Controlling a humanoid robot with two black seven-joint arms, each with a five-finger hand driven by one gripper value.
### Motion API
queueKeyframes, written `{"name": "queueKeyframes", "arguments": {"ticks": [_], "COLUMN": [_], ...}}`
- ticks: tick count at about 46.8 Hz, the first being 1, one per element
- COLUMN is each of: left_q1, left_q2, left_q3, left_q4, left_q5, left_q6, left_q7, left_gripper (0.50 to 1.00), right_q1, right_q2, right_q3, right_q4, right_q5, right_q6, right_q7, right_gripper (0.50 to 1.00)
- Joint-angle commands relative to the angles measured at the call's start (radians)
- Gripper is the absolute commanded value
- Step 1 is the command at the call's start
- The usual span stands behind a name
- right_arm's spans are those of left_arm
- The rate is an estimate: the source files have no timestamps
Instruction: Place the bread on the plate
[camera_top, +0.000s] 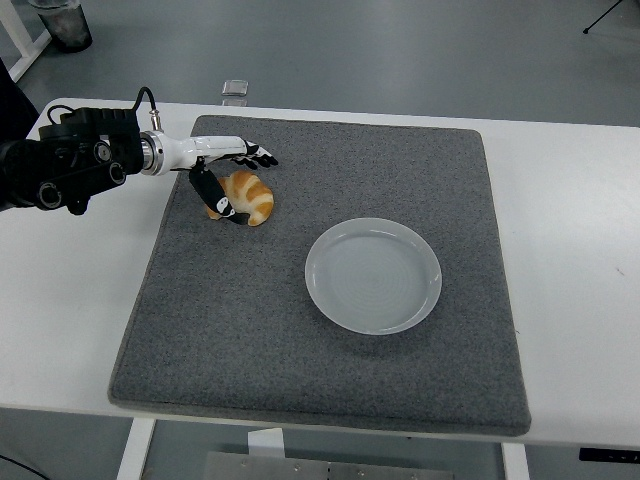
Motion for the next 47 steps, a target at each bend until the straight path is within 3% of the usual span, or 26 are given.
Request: {"name": "queueKeyframes", "arguments": {"ticks": [1,11,17,21,26,30,33,47], "left_q1": [0.0,0.003,0.003,0.003,0.003,0.003,0.009,-0.024], "left_q2": [0.0,0.0,0.0,0.0,-0.001,-0.001,-0.001,0.0], "left_q3": [0.0,0.0,0.0,0.0,0.0,0.0,0.0,-0.014], "left_q4": [0.0,-0.006,-0.009,-0.011,-0.011,-0.009,-0.009,-0.003], "left_q5": [0.038,0.073,0.096,0.102,0.111,0.117,0.134,0.144], "left_q6": [0.001,0.004,0.008,0.007,0.008,0.007,0.008,0.025], "left_q7": [-0.003,-0.006,-0.008,-0.008,-0.008,-0.01,-0.013,-0.036], "left_gripper": [0.939,0.829,0.801,0.742,0.701,0.637,0.502,0.5], "right_q1": [0.0,0.0,0.0,0.0,0.0,0.0,0.0,0.0], "right_q2": [0.0,0.0,0.0,0.0,0.0,0.0,0.0,0.0], "right_q3": [0.0,0.0,0.0,0.0,0.0,0.0,0.0,0.0], "right_q4": [-0.001,-0.001,0.001,-0.001,0.001,-0.001,-0.001,-0.001], "right_q5": [0.0,0.0,0.0,0.0,0.0,0.0,0.0,0.0], "right_q6": [0.0,0.0,0.0,0.0,0.0,0.0,0.0,0.0], "right_q7": [0.0,0.0,0.0,0.0,0.0,0.0,0.0,0.0], "right_gripper": [0.952,0.952,0.954,0.952,0.952,0.952,0.952,0.952]}}
